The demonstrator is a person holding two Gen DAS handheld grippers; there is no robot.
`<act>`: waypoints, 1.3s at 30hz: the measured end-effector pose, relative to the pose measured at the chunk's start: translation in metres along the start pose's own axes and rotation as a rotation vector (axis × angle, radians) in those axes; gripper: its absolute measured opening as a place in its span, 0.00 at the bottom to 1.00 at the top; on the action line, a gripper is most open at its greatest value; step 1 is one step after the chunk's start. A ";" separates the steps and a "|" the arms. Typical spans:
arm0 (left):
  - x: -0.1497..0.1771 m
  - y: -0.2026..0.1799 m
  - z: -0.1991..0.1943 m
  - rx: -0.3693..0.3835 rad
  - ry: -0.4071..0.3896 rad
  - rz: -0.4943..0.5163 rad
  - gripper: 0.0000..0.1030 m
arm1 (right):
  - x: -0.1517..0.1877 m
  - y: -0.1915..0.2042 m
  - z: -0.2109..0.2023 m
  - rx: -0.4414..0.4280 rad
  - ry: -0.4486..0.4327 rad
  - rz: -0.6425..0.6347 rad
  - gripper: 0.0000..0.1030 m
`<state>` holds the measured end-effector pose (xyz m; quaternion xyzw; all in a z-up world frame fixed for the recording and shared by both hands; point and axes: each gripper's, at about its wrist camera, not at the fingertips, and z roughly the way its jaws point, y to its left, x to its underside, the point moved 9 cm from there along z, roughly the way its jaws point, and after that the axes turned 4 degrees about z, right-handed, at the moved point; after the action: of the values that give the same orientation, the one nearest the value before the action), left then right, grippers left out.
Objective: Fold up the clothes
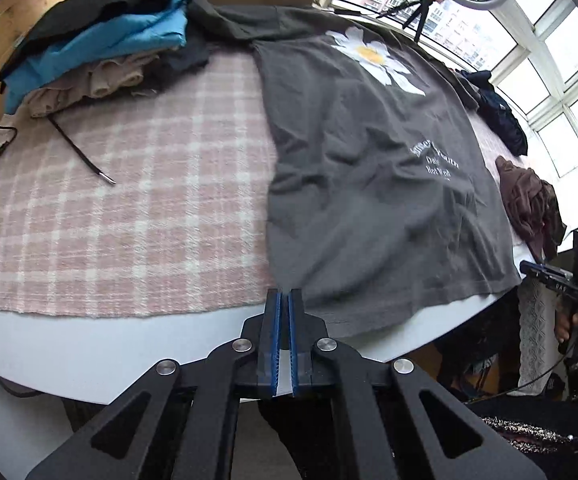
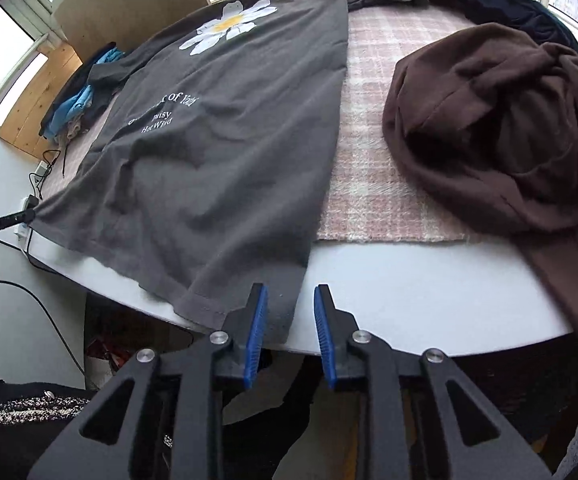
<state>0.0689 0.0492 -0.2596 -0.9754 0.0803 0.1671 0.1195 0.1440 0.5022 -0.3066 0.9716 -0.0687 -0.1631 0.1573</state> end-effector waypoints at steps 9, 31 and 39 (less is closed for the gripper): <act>-0.023 0.007 -0.014 -0.016 -0.042 -0.002 0.03 | -0.020 0.024 -0.007 -0.007 -0.085 -0.075 0.02; 0.020 0.014 -0.005 -0.083 0.040 -0.027 0.03 | -0.025 -0.014 -0.067 0.064 -0.165 -0.070 0.02; 0.022 0.046 0.023 -0.102 0.114 -0.100 0.03 | -0.013 0.007 -0.023 -0.027 -0.147 -0.204 0.34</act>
<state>0.0735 0.0086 -0.2977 -0.9909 0.0297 0.1091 0.0732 0.1391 0.5048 -0.2803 0.9568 0.0211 -0.2499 0.1473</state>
